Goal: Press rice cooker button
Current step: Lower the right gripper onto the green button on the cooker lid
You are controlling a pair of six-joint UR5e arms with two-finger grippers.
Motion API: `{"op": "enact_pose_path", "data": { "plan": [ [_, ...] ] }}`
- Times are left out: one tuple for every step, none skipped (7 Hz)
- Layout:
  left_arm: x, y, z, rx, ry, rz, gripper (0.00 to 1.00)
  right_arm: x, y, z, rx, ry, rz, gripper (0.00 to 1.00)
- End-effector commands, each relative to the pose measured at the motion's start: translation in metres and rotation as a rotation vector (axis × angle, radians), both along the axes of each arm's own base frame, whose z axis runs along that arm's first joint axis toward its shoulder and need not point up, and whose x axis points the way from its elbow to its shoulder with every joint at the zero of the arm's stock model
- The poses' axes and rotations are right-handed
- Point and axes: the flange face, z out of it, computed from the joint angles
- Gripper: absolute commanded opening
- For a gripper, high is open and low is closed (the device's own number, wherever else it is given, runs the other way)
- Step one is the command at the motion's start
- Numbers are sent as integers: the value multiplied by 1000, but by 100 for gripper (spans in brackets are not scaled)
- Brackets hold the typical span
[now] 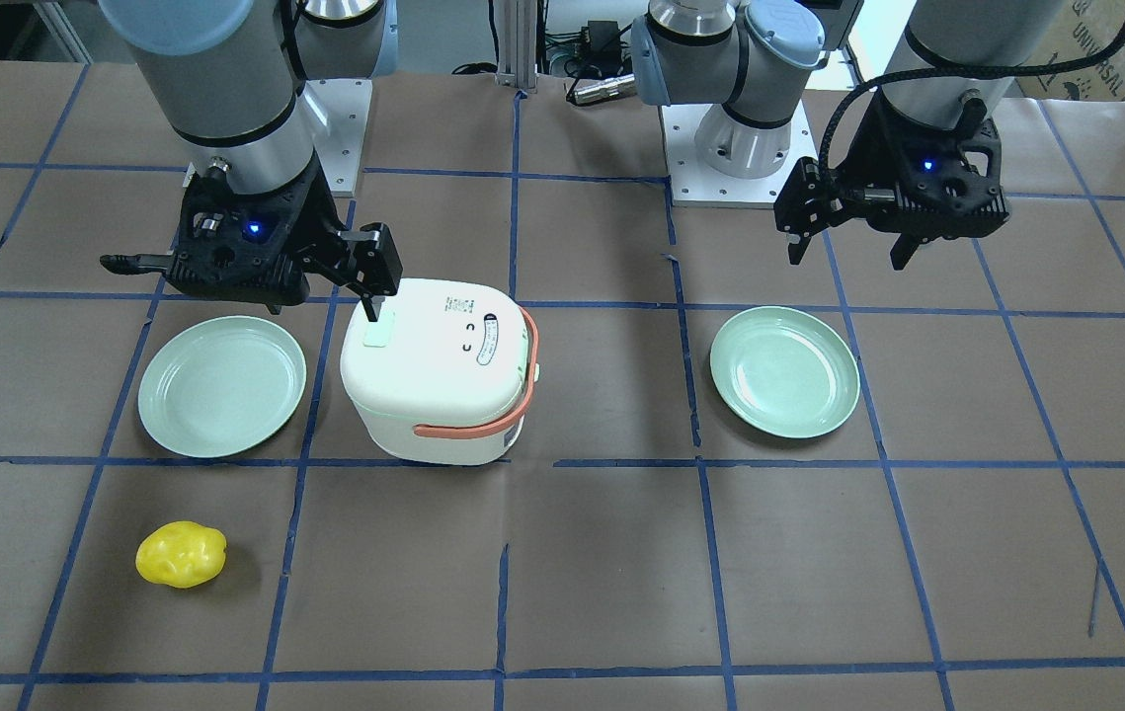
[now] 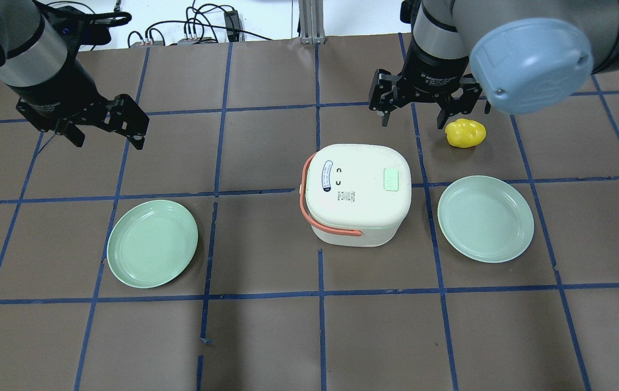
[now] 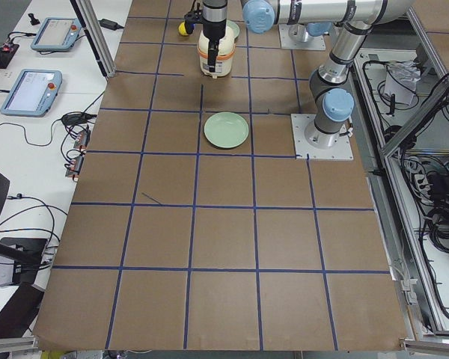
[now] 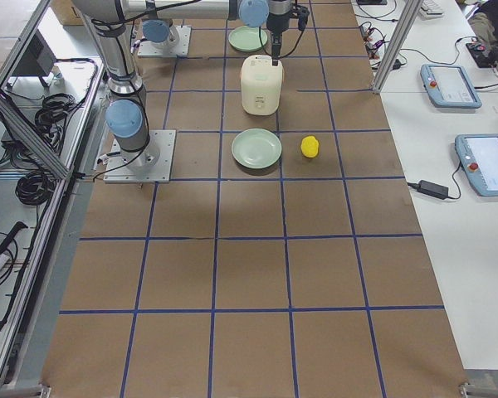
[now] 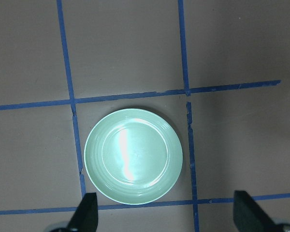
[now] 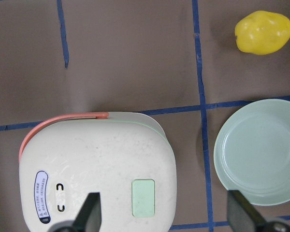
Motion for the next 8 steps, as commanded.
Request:
{"op": "enact_pose_path", "data": {
  "plan": [
    [0, 0, 0, 0, 0, 0, 100, 1, 5, -13, 27, 0, 3, 33],
    [0, 0, 0, 0, 0, 0, 100, 1, 5, -14, 30, 0, 15, 16],
    [0, 0, 0, 0, 0, 0, 100, 1, 5, -15, 31, 0, 30, 13],
    [0, 0, 0, 0, 0, 0, 100, 6, 4, -18, 44, -38, 34, 13],
    [0, 0, 0, 0, 0, 0, 100, 9, 5, -22, 57, -58, 35, 13],
    [0, 0, 0, 0, 0, 0, 100, 8, 9, -32, 74, -49, 36, 13],
    [0, 0, 0, 0, 0, 0, 100, 8, 12, -40, 90, -49, 40, 13],
    [0, 0, 0, 0, 0, 0, 100, 7, 12, -46, 99, -46, 53, 13]
  ]
}}
